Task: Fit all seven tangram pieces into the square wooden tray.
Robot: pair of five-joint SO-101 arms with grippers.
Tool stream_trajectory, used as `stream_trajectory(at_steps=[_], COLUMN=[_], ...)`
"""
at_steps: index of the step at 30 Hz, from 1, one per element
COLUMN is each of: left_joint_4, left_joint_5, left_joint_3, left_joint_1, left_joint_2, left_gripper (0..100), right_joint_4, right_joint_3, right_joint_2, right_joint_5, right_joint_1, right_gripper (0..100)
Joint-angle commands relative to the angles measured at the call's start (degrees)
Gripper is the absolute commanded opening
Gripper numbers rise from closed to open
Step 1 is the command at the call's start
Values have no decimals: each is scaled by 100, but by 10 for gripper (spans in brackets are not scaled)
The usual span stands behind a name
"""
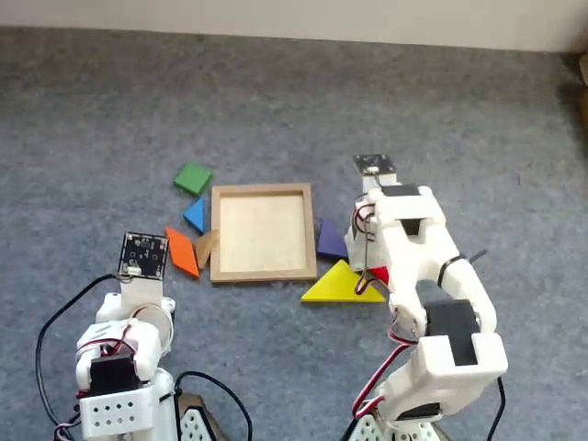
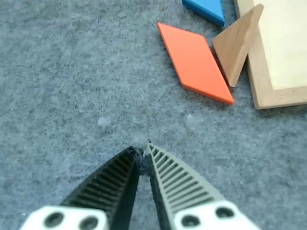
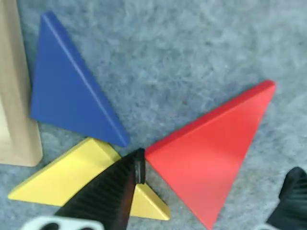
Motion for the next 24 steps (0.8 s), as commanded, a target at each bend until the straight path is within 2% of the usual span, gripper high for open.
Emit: stream_trajectory(at_steps=[1, 8, 16, 24], left_joint_4=[-105, -114, -114, -114], left_joint_5=[-18, -18, -18, -18], left_joint_3=[110, 110, 110, 110], left_joint_1=[-101, -110, -110, -110], left_joint_2=[-251, -251, -251, -251], left_gripper=[7, 6, 6, 6], right_joint_4=[-48, -338, -462, -796], right_joint_3=[-4, -31, -40, -4], right_joint_2=[-57, -48, -48, -48], right_joint_5=[-26, -62, -70, -519], right_joint_1=[-40, 251, -84, -13], right_gripper=[414, 414, 414, 414])
